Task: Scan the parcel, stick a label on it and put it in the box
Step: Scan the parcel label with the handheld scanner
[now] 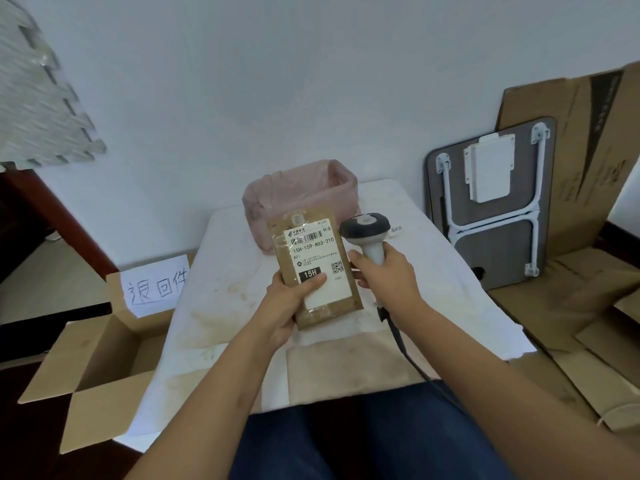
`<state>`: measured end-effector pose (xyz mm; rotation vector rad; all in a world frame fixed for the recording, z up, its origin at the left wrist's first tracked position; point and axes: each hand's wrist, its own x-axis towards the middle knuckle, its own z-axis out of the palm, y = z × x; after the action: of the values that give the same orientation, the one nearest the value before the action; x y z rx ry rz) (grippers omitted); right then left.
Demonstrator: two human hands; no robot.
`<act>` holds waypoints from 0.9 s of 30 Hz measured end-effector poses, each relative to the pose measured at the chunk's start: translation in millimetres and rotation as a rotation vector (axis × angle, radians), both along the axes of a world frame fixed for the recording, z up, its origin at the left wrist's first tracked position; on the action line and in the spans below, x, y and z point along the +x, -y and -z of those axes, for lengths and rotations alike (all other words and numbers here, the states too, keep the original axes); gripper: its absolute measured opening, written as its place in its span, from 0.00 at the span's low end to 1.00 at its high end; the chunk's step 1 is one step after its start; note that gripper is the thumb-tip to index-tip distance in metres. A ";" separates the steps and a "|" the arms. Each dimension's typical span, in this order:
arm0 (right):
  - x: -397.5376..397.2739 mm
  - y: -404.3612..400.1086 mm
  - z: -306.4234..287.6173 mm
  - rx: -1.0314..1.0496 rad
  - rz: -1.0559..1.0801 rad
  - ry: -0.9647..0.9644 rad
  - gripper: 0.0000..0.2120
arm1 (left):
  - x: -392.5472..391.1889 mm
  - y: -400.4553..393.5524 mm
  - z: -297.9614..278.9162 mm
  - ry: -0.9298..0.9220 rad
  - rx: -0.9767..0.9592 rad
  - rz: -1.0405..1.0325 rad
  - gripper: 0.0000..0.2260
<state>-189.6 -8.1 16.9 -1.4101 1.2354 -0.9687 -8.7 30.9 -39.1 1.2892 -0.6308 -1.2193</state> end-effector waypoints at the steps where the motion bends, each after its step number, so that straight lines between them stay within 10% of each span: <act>1: -2.0 0.5 -5.8 -0.018 0.014 0.017 0.12 | 1.7 2.4 -0.8 0.036 -0.007 -0.008 0.34; 12: -16.1 7.0 -71.5 -0.046 -0.070 0.054 0.06 | 2.5 29.6 5.5 0.254 -0.068 -0.110 0.23; 27: 13.4 -38.5 0.0 -0.026 -0.035 0.003 0.14 | 7.9 35.7 4.2 0.410 -0.033 -0.066 0.35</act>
<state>-176.2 30.4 16.9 -1.4453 1.1963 -0.9660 -0.9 -4.8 -43.3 1.5339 -0.8890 -0.8903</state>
